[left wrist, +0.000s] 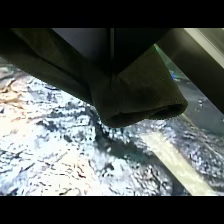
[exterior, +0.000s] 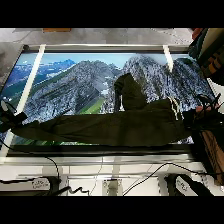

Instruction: Fold the clothes and pants, and hang the long-sleeved shirts on hangers.

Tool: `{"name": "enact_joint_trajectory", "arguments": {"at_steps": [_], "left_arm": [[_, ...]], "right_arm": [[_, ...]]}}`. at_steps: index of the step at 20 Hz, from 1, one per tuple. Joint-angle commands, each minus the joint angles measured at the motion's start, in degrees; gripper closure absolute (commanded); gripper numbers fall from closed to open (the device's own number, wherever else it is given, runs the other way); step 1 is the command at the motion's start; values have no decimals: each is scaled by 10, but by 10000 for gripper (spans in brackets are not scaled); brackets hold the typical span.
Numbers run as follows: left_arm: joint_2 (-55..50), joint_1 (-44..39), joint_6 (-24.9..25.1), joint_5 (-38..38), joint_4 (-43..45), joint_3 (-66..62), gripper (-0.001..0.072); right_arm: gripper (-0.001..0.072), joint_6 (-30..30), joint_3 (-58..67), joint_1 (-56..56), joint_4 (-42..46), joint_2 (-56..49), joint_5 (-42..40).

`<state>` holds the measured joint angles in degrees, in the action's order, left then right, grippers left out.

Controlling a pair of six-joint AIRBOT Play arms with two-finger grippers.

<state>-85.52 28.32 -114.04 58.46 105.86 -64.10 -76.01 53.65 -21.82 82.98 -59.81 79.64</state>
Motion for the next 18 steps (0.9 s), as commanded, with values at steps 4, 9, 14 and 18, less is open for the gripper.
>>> {"name": "enact_joint_trajectory", "arguments": {"at_steps": [4,9,14,18], "left_arm": [[2,-16,5,-48,0,-107,695],[0,-49,26,-111,0,-269,698],[33,-47,58,-72,2,-320,696],[125,-39,70,-94,9,-139,696]], "right_arm": [[687,-83,19,1,-49,-12,-203],[687,-166,183,1,-60,-128,-263],[685,-165,307,1,-65,-148,-250],[686,-132,196,1,-48,-88,-191]]}}
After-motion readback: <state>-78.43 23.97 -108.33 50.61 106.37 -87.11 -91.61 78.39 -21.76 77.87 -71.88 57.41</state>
